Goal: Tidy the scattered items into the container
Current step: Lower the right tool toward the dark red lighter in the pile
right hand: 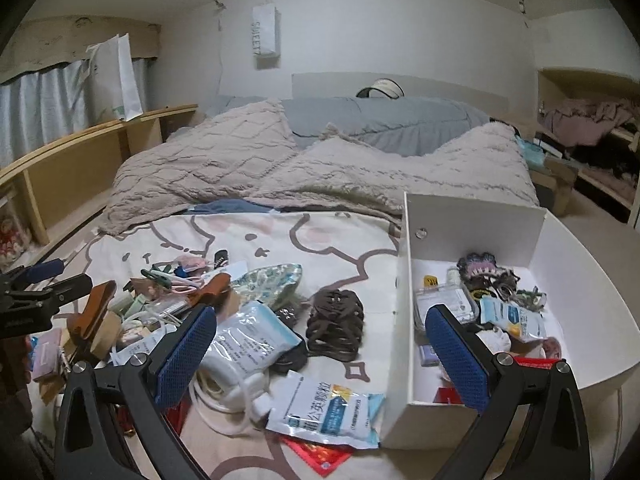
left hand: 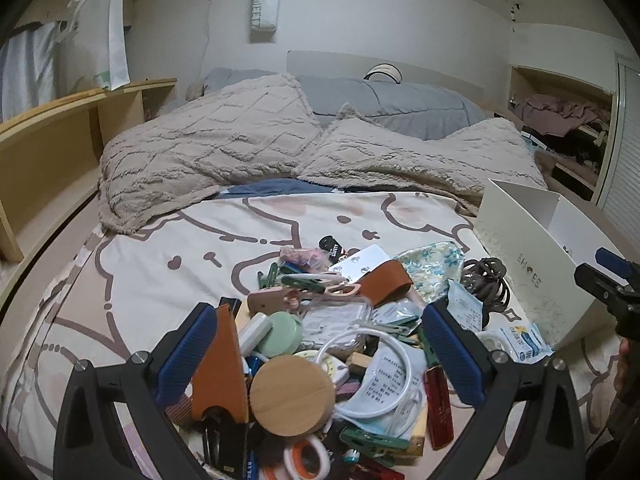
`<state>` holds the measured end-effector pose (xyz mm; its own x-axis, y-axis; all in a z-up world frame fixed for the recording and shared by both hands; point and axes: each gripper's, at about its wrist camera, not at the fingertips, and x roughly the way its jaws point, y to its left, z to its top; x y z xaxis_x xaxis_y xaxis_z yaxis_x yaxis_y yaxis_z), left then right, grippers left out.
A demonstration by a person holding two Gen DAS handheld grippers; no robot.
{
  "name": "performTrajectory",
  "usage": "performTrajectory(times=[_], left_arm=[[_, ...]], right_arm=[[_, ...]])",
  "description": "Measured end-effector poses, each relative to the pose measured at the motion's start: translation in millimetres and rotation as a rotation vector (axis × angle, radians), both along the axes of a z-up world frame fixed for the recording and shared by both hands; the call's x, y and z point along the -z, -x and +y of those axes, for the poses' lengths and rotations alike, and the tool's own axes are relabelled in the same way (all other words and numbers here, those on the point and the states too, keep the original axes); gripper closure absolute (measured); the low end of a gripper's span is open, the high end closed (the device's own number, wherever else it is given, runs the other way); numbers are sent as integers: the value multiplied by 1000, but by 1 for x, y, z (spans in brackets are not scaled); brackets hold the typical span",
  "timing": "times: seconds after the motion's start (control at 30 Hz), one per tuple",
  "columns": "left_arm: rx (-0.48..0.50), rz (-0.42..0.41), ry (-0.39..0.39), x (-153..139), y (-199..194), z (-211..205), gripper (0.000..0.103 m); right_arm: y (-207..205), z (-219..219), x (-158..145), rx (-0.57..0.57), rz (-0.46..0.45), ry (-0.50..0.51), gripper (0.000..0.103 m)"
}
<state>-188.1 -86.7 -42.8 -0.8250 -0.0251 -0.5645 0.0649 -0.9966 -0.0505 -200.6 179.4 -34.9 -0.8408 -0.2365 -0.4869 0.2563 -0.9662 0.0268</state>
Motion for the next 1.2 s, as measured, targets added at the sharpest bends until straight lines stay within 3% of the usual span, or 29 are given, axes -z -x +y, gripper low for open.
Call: performTrajectory(times=[0.2, 0.47, 0.67, 0.73, 0.8, 0.9, 1.2], left_arm=[[-24, 13, -12, -3, -9, -12, 0], [-63, 15, -54, -4, -14, -30, 0], [-75, 10, -68, 2, -21, -30, 0], [-76, 2, -57, 6, -24, -28, 0], [-70, -7, -47, 11, -28, -26, 0], [-64, -22, -48, 18, -32, -24, 0], [-40, -29, -78, 27, -43, -21, 0]], right_arm=[[-6, -8, 0, -13, 25, 44, 0], [-10, -31, 14, -90, -24, -17, 0], [-14, -50, 32, -205, -101, 20, 0], [-18, -62, 37, -248, -112, -6, 8], [-22, -71, 42, -271, -119, -29, 28], [-23, -79, 51, -285, -149, -26, 40], [-12, -90, 84, -307, -299, -7, 42]])
